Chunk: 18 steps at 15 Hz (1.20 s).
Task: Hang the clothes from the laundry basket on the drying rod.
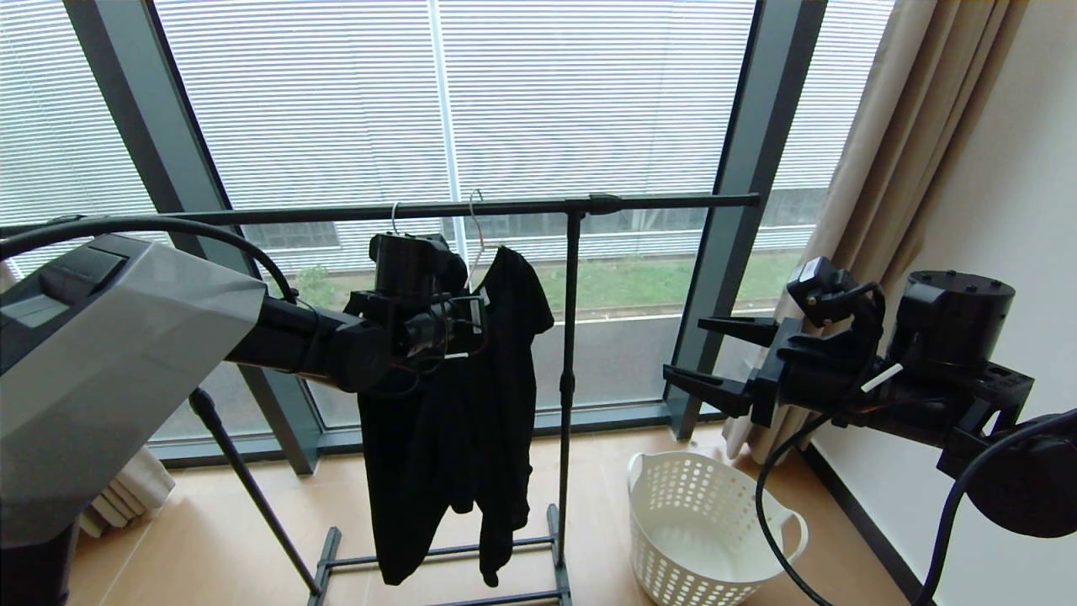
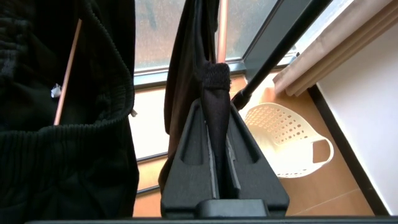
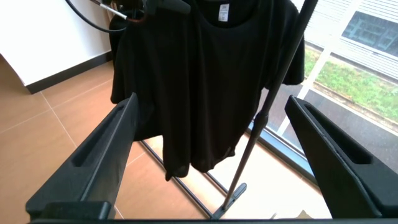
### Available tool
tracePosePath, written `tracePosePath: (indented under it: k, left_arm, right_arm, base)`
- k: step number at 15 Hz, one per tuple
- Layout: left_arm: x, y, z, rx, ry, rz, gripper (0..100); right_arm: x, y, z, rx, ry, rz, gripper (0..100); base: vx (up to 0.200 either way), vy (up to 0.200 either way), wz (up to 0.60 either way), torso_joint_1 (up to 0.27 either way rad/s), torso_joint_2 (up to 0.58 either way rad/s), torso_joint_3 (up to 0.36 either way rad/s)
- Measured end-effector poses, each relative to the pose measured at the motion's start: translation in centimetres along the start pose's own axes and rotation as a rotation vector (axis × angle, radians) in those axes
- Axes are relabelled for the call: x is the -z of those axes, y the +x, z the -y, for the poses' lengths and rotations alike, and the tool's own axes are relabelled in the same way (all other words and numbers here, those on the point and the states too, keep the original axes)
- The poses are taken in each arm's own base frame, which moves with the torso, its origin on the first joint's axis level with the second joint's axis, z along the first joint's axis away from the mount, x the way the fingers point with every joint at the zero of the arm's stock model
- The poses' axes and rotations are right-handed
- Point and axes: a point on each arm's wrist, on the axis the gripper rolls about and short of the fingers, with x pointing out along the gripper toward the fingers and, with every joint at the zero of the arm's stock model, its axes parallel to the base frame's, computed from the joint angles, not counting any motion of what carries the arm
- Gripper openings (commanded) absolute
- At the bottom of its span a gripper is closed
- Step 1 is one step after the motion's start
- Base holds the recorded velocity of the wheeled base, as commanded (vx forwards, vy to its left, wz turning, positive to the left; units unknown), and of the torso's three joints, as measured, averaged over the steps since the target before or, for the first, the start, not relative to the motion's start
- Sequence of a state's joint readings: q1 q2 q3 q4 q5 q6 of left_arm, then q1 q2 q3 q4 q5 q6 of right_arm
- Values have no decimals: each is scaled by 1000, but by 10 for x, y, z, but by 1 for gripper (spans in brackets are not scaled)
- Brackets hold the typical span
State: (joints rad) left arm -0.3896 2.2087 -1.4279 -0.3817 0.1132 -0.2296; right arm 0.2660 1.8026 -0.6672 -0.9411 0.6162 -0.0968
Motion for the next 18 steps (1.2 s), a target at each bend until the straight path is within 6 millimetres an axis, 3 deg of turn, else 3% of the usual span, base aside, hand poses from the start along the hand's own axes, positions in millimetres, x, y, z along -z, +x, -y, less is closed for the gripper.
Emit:
tracePosePath:
  k: [3, 4, 11, 18]
  left_arm:
    - [1, 0, 0, -2, 1, -3, 0]
    - [1, 0, 0, -2, 1, -3, 100]
    - [1, -5, -1, -10, 5, -9, 100]
    - [1, -42, -5, -14, 30, -32, 100]
  right_arm:
    - [0, 0, 0, 0, 0, 0, 100]
    - [0, 0, 0, 0, 0, 0, 100]
    - [0, 0, 0, -1, -1, -1, 100]
    - [-1, 0, 0, 6, -4, 3, 100]
  base:
    - [0, 0, 0, 0, 0, 0]
    - [0, 0, 0, 0, 0, 0]
    - [0, 0, 0, 0, 0, 0]
    - [0, 0, 0, 0, 0, 0]
